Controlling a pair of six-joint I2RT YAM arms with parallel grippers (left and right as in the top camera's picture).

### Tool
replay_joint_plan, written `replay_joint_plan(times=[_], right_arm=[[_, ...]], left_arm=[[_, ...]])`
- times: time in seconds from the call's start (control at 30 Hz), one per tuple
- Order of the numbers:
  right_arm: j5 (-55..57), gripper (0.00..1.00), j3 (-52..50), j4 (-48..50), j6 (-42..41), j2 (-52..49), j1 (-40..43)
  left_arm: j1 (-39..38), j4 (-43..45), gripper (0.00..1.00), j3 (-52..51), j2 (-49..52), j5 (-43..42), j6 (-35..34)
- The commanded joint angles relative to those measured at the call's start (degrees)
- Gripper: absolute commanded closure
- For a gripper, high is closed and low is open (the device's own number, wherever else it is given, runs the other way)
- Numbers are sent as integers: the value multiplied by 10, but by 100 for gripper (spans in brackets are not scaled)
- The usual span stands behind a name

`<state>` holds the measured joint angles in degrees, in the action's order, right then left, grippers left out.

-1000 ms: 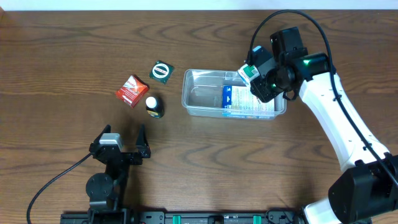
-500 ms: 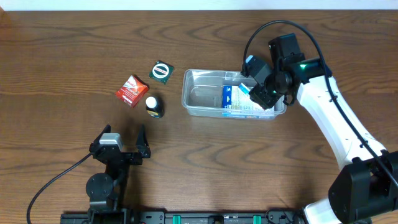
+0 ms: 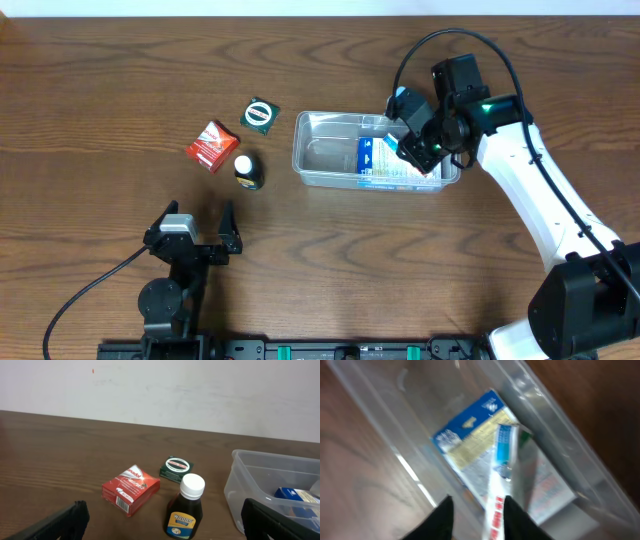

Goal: Pack container
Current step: 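Lower the white-green box into the container and release it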

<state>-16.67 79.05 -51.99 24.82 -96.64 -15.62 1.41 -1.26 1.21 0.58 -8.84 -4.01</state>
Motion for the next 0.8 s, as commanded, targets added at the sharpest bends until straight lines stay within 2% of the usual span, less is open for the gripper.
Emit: replay_joint_plan(times=[0.0, 0.2, 0.37, 0.77], right_arm=[[-45, 73, -2, 2, -116, 0, -5], [11, 75, -12, 36, -204, 0, -5], [55, 78, -42, 71, -242, 0, -4], [64, 79, -122, 156, -246, 0, 7]], left_arm=[[3, -19, 2, -10, -3, -10, 10], [3, -19, 2, -10, -3, -10, 10], [3, -19, 2, -10, -3, -10, 10], [3, -19, 2, -10, -3, -10, 10]])
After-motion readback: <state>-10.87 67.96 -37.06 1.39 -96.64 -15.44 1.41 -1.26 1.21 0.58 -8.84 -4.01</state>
